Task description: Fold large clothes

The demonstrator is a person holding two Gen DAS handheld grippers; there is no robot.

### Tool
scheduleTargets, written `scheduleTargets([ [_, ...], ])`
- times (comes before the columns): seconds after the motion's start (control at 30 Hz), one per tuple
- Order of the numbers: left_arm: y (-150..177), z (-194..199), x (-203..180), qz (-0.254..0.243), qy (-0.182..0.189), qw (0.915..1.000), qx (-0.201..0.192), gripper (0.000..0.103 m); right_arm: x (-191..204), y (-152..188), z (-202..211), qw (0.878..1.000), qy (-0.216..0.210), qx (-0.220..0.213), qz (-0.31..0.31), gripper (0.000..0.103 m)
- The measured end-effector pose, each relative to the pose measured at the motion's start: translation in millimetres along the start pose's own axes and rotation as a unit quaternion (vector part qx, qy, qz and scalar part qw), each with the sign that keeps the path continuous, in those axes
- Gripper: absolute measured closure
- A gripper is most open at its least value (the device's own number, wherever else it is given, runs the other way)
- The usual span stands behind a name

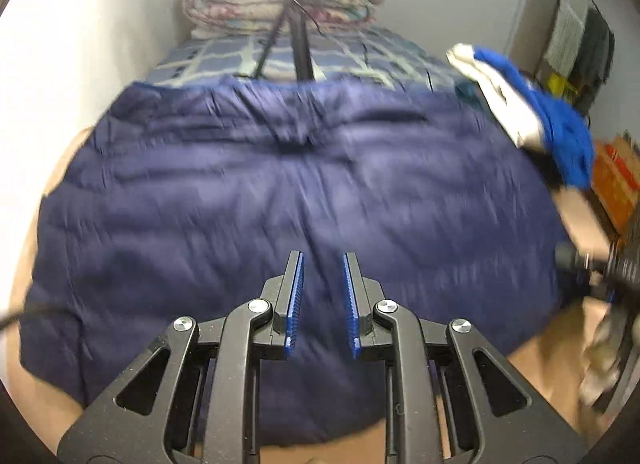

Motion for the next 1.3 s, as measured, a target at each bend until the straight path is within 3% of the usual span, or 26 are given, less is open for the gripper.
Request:
scheduleTargets([
  [0.07,17.5,-10.7,-9.0,-0.018,-0.019,0.9996,0.008,0.085,2.4,0.4,0.0,1.0,0.02,-0.014,0.007,0.03],
  [0.13,27.3,-21.4,-8.2,-0.016,-0.023,0.9995,0.013,0.085,5.9,1.3,-0.6,0.999,0.026,-0.01,0.016,0.069],
  [0.23,30.1,-24.4,-4.0,0.001,-0.014,0.9995,0.027,0.085,17.9,-2.7,0.4,0.998,0.043,-0.007,0.042,0.088],
  [0.3,29.6,-11.2,-1.0,0.016,-0.009,0.9992,0.037,0.085,34.3,-6.2,4.2,0.993,0.072,-0.015,0.087,0.091],
  [0.37,27.0,20.1,1.8,0.027,0.003,0.9994,0.023,0.085,55.8,-10.1,12.5,0.988,0.085,-0.027,0.129,0.092],
  [0.5,27.6,100.8,13.1,0.042,0.024,0.9987,-0.017,0.085,87.4,-16.9,34.6,0.981,0.082,-0.052,0.171,0.092],
  [0.6,40.5,154.3,25.9,0.057,0.037,0.9975,-0.019,0.085,107.7,-18.0,45.9,0.975,0.081,-0.064,0.194,0.093],
  [0.73,69.5,217.8,47.4,0.078,0.049,0.9945,-0.05,0.073,136.7,-17.5,62.1,0.971,0.058,-0.085,0.215,0.093],
  [0.97,98.2,258.4,74.3,0.102,0.042,0.991,-0.076,0.073,214.6,-10.5,59.4,0.954,0.034,-0.106,0.28,0.093],
  [1.3,106.3,295.1,94.7,0.117,0.059,0.9864,-0.099,0.073,331.2,44.4,20.8,0.922,-0.013,-0.087,0.377,0.093],
])
Point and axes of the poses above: each gripper's, at about its wrist camera, not at the fingertips, and z roughly against the way its jaws point, x to its left, y to its underside, the point moved 8 cm from there along -z, roughly the way its jaws point, and after that the axes turned 1 degree about x, right-handed, at the moved point
